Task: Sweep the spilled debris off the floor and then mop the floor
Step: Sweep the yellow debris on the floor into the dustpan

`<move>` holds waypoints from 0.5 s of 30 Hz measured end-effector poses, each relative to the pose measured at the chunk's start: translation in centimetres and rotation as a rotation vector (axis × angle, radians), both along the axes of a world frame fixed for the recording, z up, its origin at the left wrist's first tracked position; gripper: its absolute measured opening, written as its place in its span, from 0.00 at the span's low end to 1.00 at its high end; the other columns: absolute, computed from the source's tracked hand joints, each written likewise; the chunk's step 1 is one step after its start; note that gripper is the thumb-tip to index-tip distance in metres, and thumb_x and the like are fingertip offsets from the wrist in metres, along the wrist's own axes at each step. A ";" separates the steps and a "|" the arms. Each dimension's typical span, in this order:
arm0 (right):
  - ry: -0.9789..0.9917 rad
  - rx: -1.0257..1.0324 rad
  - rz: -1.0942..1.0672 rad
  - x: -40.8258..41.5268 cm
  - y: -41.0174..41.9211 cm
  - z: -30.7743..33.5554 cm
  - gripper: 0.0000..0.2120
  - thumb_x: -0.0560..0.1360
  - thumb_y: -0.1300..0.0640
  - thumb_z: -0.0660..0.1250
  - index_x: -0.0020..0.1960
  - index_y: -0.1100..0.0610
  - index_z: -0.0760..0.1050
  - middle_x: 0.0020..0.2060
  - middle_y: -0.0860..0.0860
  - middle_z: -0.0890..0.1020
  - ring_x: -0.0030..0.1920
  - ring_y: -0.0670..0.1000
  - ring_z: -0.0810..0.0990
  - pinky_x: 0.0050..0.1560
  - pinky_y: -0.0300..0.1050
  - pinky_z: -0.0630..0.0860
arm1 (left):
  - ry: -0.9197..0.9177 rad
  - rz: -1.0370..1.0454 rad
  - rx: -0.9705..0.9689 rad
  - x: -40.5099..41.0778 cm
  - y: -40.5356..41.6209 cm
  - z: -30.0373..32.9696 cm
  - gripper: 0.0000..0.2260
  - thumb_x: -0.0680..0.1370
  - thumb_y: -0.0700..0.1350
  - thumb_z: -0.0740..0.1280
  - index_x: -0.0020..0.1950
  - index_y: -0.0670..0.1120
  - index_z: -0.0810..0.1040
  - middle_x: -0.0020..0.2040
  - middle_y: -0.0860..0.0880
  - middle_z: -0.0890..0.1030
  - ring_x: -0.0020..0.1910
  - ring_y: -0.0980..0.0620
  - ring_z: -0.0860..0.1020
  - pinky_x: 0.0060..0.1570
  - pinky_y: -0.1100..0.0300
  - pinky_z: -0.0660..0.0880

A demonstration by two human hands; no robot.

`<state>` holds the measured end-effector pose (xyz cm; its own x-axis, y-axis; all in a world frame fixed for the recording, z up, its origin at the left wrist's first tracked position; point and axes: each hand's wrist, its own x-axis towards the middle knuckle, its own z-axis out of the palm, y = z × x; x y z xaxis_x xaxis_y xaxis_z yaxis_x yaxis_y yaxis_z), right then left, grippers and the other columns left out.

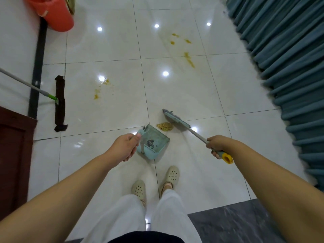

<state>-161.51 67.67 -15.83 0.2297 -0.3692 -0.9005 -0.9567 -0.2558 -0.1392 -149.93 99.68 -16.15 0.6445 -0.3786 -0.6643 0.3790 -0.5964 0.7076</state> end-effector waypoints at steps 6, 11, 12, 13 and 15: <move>-0.012 0.058 -0.158 0.1 1.6 -2.0 0.08 0.80 0.62 0.59 0.58 0.64 0.69 0.34 0.57 0.71 0.27 0.50 0.69 0.25 0.39 0.70 | 0.004 -0.088 0.031 0.0 -0.6 -1.1 0.19 0.81 0.56 0.57 0.39 0.43 0.72 0.27 0.49 0.73 0.20 0.55 0.68 0.19 0.63 0.65; 0.026 0.106 -0.116 -0.8 3.4 -2.5 0.11 0.80 0.63 0.58 0.61 0.64 0.69 0.35 0.57 0.71 0.28 0.49 0.70 0.24 0.36 0.71 | -0.050 -0.132 0.098 1.0 -0.8 -1.2 0.20 0.81 0.58 0.55 0.39 0.44 0.71 0.28 0.48 0.73 0.21 0.54 0.69 0.20 0.63 0.66; 0.036 0.109 -0.092 -1.1 3.7 -2.4 0.11 0.80 0.63 0.58 0.62 0.63 0.69 0.35 0.57 0.71 0.28 0.49 0.70 0.24 0.37 0.71 | -0.059 -0.135 0.103 1.2 -0.8 -1.2 0.20 0.81 0.58 0.55 0.39 0.43 0.71 0.28 0.48 0.73 0.22 0.53 0.68 0.20 0.63 0.65; 0.044 0.112 -0.063 -1.4 4.0 -2.3 0.12 0.80 0.63 0.57 0.62 0.63 0.70 0.35 0.57 0.71 0.28 0.49 0.70 0.25 0.37 0.70 | -0.067 -0.137 0.109 1.3 -0.9 -1.1 0.21 0.81 0.58 0.55 0.39 0.43 0.71 0.28 0.48 0.73 0.23 0.52 0.68 0.21 0.63 0.65; 0.061 0.128 -0.009 -2.0 4.6 -2.0 0.13 0.79 0.63 0.57 0.63 0.63 0.70 0.35 0.57 0.71 0.28 0.50 0.69 0.25 0.37 0.70 | -0.077 -0.141 0.115 1.5 -1.0 -1.1 0.21 0.81 0.58 0.55 0.39 0.43 0.70 0.28 0.47 0.72 0.24 0.51 0.67 0.22 0.62 0.65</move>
<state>-163.49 72.23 -17.84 0.1704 -0.2520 -0.9526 -0.9665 -0.2309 -0.1118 -148.46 98.72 -17.28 0.6410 -0.3930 -0.6593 0.2337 -0.7183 0.6553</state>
